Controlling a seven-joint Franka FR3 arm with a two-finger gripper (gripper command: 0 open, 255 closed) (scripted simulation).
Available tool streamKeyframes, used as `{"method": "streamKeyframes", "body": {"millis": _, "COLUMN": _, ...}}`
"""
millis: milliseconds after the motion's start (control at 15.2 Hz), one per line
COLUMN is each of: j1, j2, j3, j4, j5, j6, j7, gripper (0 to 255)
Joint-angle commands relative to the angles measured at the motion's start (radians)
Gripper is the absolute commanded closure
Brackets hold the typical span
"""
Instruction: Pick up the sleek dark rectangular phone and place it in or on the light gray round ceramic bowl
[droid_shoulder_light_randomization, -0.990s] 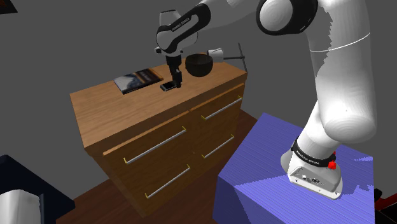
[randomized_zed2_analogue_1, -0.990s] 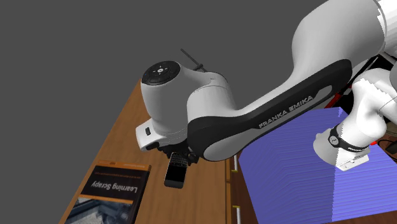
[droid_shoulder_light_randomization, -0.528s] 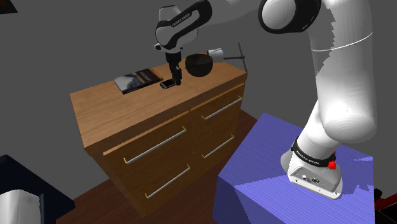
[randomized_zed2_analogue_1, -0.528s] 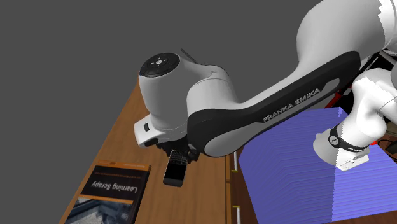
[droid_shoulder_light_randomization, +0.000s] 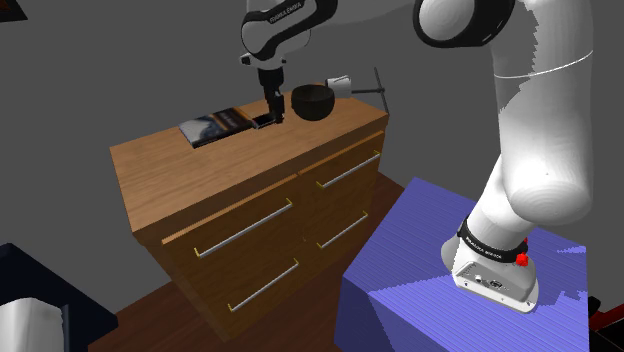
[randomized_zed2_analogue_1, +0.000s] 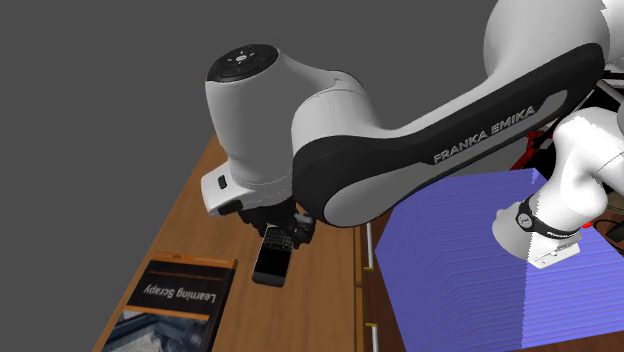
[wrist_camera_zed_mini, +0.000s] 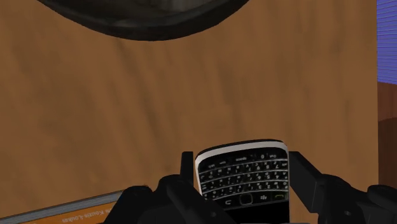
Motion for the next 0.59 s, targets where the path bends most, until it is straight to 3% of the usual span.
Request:
{"method": "streamKeyframes", "body": {"millis": 0, "j1": -0.001, "j2": -0.006, "j3": -0.001, "j4": 0.021, "j5": -0.002, "j6": -0.028, "j7": 0.001, "gripper": 255}}
{"method": "streamKeyframes", "body": {"millis": 528, "j1": -0.002, "j2": -0.027, "j3": -0.003, "j4": 0.098, "j5": -0.006, "j6": -0.125, "j7": 0.006, "gripper": 255}}
